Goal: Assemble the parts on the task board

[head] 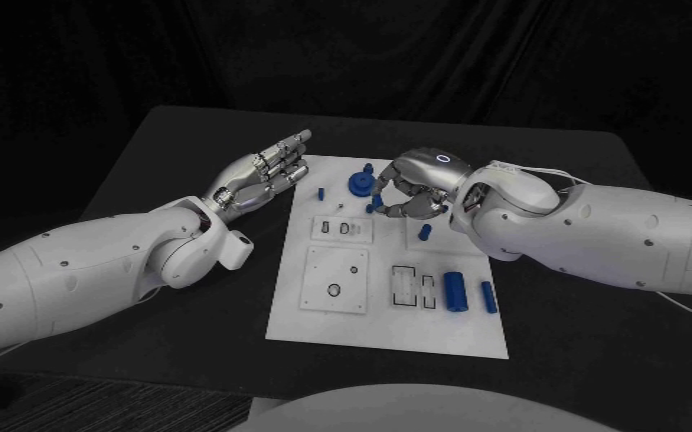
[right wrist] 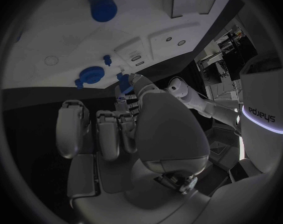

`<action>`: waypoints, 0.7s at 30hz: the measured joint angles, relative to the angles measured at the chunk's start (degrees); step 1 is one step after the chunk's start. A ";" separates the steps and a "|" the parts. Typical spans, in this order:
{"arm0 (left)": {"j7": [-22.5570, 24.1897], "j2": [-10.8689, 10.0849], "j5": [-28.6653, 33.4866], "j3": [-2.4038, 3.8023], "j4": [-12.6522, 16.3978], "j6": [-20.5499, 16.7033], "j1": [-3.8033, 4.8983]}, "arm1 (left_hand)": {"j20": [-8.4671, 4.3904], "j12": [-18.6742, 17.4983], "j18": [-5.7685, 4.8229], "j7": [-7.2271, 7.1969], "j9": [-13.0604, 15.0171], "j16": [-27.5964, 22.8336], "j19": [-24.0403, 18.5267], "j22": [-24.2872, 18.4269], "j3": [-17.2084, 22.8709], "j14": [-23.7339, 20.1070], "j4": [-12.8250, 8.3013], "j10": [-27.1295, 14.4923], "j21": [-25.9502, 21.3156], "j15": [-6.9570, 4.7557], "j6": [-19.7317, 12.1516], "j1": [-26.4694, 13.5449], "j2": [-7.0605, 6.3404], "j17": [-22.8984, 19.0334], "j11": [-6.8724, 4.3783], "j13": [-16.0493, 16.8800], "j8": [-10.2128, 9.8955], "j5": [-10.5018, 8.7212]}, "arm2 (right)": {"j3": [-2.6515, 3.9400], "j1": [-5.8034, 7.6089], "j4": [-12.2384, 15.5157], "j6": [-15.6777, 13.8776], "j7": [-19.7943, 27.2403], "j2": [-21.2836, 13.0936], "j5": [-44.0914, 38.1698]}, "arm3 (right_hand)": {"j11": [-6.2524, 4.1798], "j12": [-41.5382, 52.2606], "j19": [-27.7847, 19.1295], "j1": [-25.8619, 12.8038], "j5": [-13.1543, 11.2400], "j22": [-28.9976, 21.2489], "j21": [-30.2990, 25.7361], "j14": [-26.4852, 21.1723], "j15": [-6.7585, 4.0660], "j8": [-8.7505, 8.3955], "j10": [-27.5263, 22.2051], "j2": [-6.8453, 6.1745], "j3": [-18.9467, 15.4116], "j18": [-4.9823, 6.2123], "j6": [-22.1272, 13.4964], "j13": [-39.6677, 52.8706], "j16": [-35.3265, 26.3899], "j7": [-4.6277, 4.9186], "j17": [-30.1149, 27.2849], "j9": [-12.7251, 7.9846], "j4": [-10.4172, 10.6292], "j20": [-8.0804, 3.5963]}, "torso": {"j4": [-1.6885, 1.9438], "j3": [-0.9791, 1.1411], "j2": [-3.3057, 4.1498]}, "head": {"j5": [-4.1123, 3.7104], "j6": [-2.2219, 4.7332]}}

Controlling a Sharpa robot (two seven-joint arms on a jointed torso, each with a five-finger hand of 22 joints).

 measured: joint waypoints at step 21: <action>0.00 0.52 0.00 0.00 -0.29 0.25 0.00 | 0.00 0.00 0.00 0.00 0.00 0.00 0.00 0.00 0.06 0.00 -0.06 0.00 0.00 0.00 0.00 0.00 0.00 -0.05 0.00 0.02 0.00 0.00 | 0.03 -2.15 -3.09 4.47 -3.64 4.69 -3.47 | 0.37 0.00 0.00 -0.24 -1.20 -0.01 -0.14 0.00 0.00 -0.61 -0.04 -0.25 0.06 0.00 -0.02 -0.01 0.00 0.01 -0.01 0.97 -0.07 0.00 | 0.03 0.06 -0.03 | 0.26 -0.32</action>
